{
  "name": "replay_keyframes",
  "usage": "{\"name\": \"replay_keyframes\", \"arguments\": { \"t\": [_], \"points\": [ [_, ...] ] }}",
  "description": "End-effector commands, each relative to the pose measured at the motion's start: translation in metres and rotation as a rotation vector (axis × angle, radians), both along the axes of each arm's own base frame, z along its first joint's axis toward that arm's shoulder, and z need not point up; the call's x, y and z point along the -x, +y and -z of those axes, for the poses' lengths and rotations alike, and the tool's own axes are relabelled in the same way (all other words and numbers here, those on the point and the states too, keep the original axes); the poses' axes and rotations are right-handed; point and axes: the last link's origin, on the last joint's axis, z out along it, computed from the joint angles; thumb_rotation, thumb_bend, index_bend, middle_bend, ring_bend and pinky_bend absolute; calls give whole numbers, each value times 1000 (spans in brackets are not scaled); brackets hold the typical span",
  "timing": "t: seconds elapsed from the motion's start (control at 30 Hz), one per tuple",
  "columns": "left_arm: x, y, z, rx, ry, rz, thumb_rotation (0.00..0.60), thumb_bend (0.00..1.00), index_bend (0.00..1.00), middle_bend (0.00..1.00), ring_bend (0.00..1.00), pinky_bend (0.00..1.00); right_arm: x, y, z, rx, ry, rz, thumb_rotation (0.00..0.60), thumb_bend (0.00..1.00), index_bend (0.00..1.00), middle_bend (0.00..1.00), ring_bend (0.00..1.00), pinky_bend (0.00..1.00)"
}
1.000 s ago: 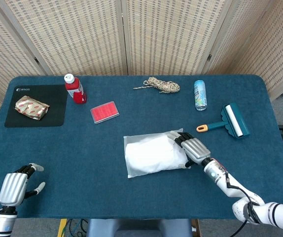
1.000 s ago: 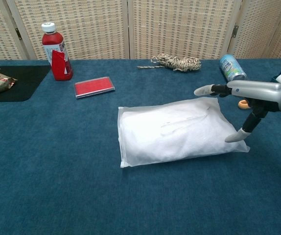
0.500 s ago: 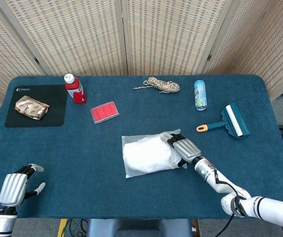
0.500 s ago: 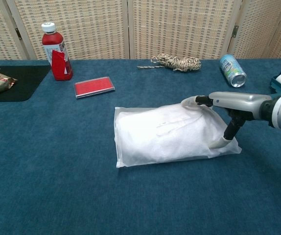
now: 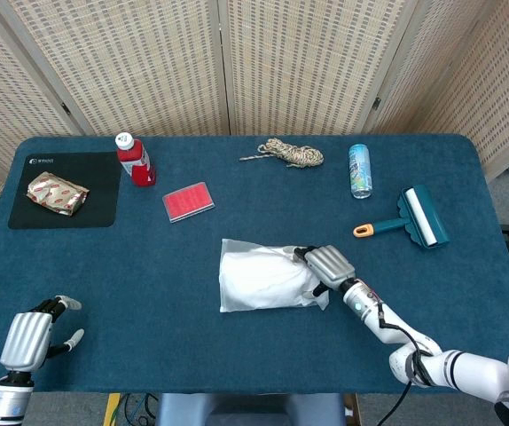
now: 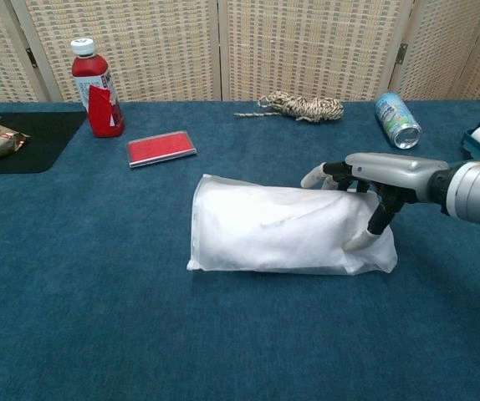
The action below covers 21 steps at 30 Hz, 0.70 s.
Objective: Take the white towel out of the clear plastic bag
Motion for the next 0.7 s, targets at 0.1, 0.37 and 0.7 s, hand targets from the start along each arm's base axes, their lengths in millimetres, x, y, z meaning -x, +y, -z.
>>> {"name": "replay_keyframes", "arguments": {
  "t": [0.1,0.37,0.7],
  "points": [
    [-1,1,-1,-3,1,8,600,234,423,412,432,627,0,-1,0,48,-26,-22,600,345,457,584,528,650],
    [-12,12,-4,-5,1,45,600,233,423,412,432,627,1,0,-14,132,-121,-49,600,410,556,669,610,715],
    [-43,35,-6,-7,-29,132,600,233,422,412,432,628,12,6,-53,257,-217,-107,600,415,565,675,616,719]
  ]
}}
